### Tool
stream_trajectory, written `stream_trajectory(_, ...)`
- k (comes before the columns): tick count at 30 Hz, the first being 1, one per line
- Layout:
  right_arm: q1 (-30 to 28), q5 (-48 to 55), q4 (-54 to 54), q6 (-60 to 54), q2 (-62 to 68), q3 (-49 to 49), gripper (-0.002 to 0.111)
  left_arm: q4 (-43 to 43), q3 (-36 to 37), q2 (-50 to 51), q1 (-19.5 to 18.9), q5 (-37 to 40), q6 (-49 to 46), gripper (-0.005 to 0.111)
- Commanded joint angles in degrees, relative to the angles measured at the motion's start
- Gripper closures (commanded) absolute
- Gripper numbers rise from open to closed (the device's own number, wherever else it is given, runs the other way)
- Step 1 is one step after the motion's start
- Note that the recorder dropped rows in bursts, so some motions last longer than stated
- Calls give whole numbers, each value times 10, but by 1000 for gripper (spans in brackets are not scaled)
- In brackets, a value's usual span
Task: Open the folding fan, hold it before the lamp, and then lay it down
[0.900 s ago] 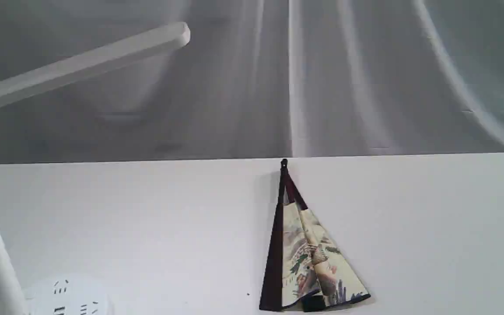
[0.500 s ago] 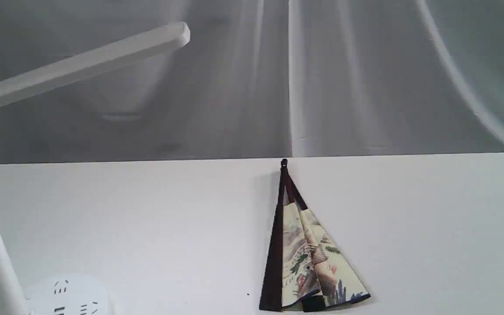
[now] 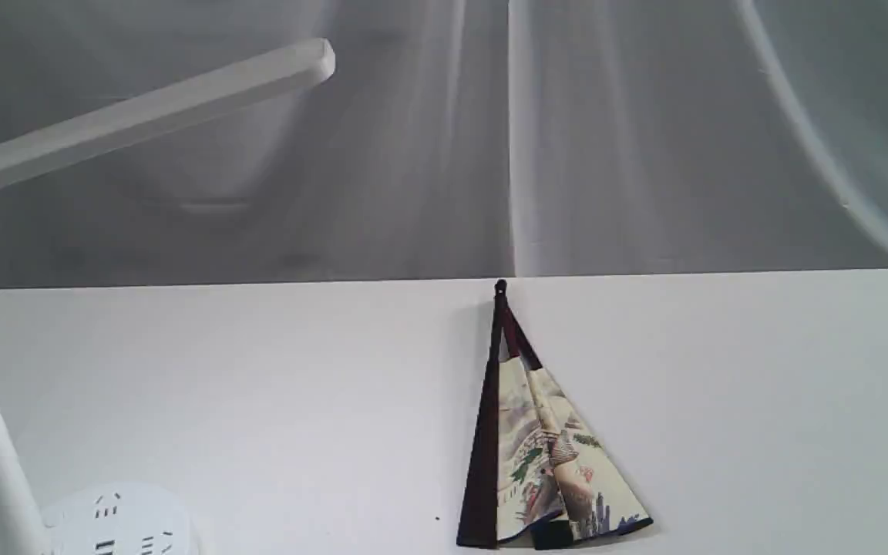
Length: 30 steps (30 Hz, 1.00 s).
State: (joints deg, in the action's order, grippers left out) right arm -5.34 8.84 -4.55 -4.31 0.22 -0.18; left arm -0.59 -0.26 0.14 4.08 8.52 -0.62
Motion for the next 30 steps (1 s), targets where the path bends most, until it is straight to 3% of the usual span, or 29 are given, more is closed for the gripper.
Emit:
stream_trajectory(1,2,-7,-2,-4,-2,2,108,2,3,-1,-2,-1,1,107)
stream_trajectory(14,2,-17,-16,5,-2,2,108,2,3,-1,-2,-4,1,107)
stream_trajectory(20,2,-63,-53,7,-2,2,108,81,3,-1,-2,-127,31,107)
stream_trajectory(30,2,-11,-62,8,-2,-93,108,94,-103,-1,-2,-16,53,107)
